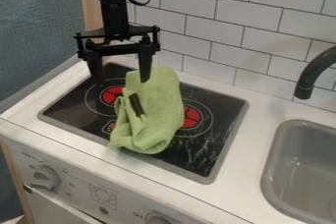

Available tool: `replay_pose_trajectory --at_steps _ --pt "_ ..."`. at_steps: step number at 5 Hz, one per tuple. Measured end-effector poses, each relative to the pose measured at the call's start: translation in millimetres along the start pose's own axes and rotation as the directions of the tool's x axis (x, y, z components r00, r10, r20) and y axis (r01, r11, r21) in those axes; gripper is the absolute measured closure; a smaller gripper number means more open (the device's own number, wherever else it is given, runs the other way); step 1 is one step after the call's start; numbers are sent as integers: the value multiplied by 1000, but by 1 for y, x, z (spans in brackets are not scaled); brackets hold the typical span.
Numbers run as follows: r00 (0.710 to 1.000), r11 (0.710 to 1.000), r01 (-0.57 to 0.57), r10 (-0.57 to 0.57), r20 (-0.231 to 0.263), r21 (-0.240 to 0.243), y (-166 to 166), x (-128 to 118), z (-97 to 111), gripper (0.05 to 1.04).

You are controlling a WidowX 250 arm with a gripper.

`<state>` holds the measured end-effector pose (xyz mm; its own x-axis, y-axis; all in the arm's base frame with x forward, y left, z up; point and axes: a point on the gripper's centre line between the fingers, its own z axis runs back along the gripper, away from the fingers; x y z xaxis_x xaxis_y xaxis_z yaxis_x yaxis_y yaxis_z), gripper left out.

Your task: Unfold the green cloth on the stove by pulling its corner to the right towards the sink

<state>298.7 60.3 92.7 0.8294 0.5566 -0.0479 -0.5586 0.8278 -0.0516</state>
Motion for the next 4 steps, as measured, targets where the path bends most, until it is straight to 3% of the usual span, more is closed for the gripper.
replay_pose_trajectory --at_steps 1,2,4 --pt "1000 999 -23 23 -6 37 3 1 -13 83" --pt "999 999 -44 44 8 25 2 1 -19 83" --pt "998 996 -57 60 -33 64 3 -1 -36 83"
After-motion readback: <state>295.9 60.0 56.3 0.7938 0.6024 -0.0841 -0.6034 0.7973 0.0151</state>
